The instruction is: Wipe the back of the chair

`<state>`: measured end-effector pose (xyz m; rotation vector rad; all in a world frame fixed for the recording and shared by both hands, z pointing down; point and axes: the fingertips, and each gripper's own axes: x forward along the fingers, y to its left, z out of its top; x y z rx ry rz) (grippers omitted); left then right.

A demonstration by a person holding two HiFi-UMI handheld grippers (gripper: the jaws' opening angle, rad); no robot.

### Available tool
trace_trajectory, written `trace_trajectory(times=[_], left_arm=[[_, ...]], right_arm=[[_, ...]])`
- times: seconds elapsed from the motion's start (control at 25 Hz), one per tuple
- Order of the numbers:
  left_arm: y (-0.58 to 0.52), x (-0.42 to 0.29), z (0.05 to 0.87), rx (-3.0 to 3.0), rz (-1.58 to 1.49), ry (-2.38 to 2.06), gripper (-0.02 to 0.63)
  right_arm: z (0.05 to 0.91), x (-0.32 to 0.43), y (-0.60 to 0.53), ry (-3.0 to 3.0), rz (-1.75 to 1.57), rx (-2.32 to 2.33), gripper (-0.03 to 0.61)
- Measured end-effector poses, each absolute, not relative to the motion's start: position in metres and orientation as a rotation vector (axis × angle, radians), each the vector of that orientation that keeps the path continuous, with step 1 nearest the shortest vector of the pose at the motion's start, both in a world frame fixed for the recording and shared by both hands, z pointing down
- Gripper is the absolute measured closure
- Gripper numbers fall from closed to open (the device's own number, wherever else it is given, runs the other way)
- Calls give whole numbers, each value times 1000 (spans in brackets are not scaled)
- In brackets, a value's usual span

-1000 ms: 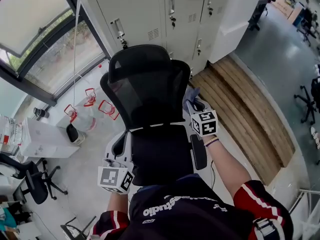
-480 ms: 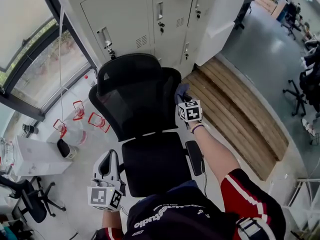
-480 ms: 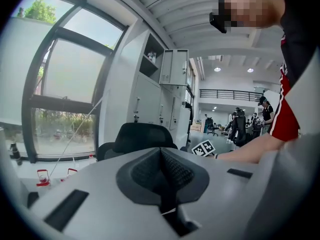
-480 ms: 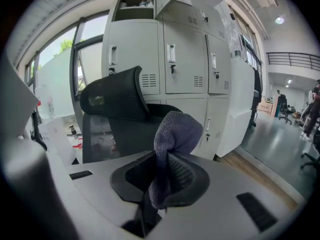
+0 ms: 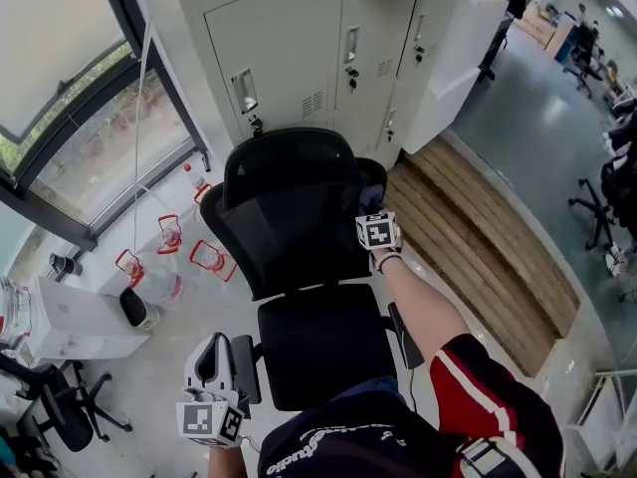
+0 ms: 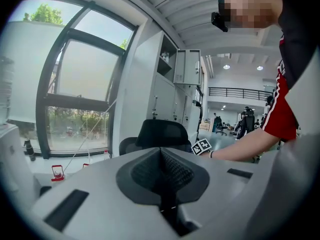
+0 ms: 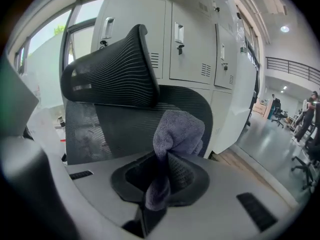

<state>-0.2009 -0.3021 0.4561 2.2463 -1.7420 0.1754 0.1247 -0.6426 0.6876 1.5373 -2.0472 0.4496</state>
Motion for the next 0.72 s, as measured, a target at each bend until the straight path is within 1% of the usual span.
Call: trace_trajectory(times=[0.28,0.72], left_arm=[[-292,-237,461,2217,160,-1758,589],[-278,-278,464,2172,86,-1799,589]], right_arm=[[681,41,-643,-2110,426,1464,515],[676,-122,-628,-2266,409,1285,515]])
